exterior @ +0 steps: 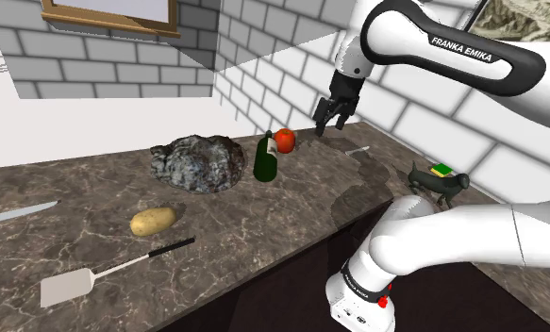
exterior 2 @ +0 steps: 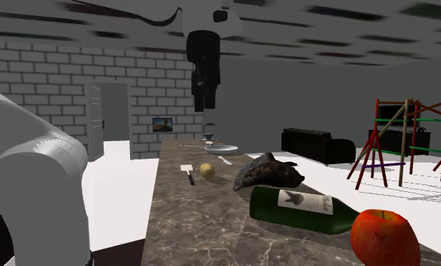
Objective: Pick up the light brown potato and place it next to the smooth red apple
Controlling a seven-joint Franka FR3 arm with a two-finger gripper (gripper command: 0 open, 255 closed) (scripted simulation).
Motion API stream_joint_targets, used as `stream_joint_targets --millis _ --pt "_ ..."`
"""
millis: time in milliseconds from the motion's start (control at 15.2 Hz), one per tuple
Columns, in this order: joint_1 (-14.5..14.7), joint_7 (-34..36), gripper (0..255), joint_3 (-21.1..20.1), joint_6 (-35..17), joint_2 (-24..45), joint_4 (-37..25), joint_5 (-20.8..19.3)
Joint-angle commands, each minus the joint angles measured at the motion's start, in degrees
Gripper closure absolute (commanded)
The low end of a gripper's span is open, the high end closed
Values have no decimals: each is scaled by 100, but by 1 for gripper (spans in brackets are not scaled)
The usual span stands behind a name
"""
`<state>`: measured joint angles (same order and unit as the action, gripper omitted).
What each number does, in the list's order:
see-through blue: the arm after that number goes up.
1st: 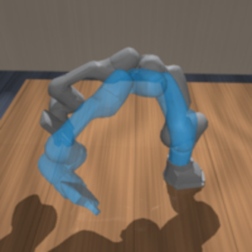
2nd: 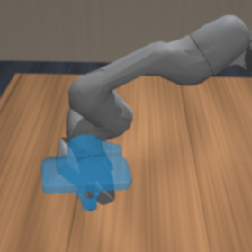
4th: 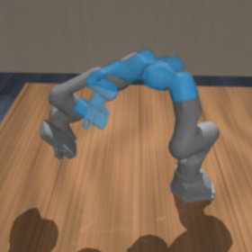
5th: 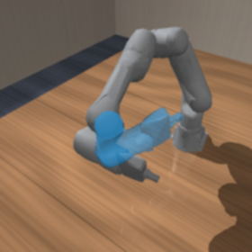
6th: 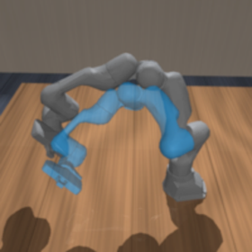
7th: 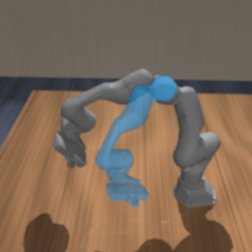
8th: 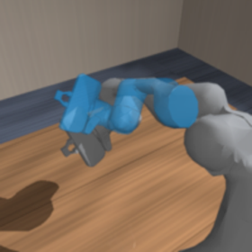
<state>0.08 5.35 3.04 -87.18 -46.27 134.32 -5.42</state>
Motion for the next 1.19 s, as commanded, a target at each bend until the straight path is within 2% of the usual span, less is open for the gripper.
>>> stream_joint_targets --millis 0,528,1122 --pt "0 0 0 0 0 0 0 0" --pt "639 -700 0 -118 -1302 1079 107 202" --pt "1301 -1516 0 -360 -2545 2400 -103 440"
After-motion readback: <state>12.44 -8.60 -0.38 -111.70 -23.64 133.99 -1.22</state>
